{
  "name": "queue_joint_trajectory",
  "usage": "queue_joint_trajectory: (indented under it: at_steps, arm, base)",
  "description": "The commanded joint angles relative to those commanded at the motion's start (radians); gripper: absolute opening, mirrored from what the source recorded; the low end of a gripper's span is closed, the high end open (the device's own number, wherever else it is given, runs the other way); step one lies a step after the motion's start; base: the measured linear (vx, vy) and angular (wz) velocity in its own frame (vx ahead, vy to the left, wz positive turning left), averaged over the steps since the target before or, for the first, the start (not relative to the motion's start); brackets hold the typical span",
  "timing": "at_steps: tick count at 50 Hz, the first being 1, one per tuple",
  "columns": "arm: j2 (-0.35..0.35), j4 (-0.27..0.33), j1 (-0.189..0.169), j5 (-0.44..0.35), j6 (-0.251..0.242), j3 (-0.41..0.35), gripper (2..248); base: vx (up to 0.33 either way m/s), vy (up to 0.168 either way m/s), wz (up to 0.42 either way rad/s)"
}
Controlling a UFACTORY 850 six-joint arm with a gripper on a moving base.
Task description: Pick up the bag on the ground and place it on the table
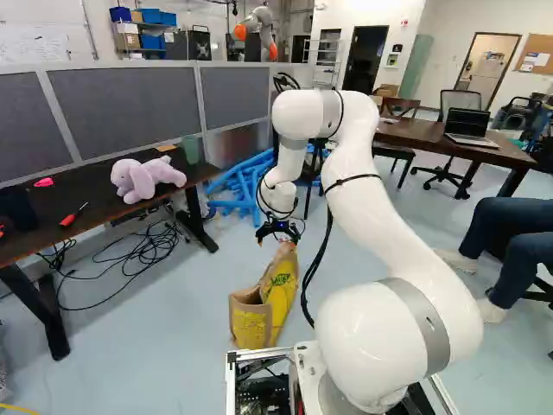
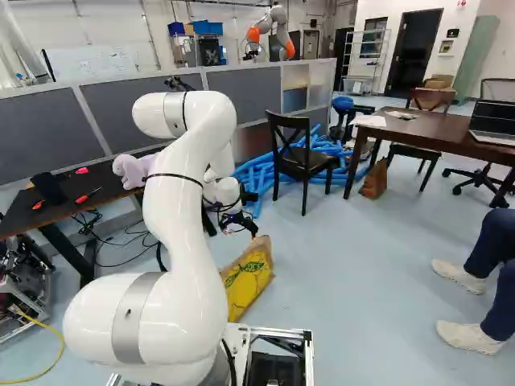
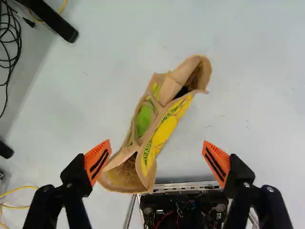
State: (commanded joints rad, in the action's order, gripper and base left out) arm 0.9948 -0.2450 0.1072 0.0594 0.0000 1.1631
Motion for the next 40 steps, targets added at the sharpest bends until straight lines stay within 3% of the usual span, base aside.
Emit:
queue_joint_trajectory:
  at_steps: [10,40]
  arm:
    - [0.038,-0.003,0.000,0.029,0.058,0.027,247]
    - [0.152,-0.003,0.000,0.037,0.368,0.111,247]
  base:
    - [0.000,0.000,0.000]
    - [0.000,0.000,0.000]
